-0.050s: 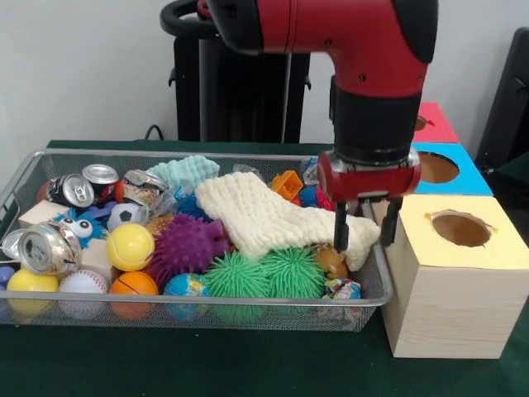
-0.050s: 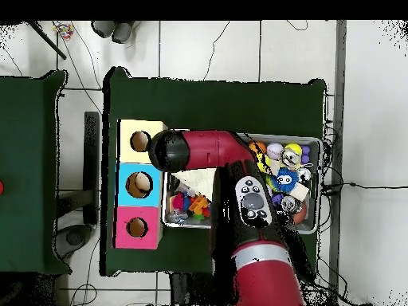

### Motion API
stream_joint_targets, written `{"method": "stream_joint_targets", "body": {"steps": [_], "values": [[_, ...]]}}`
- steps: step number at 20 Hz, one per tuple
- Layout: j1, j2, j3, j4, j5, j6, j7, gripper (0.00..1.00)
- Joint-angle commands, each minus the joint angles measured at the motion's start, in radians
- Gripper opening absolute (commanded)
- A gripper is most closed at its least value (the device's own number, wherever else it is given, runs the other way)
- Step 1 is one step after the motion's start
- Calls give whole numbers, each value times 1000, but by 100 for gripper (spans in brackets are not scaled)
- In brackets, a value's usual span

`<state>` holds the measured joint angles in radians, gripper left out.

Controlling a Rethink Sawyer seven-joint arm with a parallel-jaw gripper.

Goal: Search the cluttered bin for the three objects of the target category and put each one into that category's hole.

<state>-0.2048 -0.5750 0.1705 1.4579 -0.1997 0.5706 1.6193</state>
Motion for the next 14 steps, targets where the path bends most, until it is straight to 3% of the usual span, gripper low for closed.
{"method": "stream_joint_targets", "body": {"steps": [1,7,14], "values": [[-3,-140,105,190,19,85,-6,100],[-2,-134,147,241,17,27,0,100],[1,-146,56,285,0,-54,124,100]]}}
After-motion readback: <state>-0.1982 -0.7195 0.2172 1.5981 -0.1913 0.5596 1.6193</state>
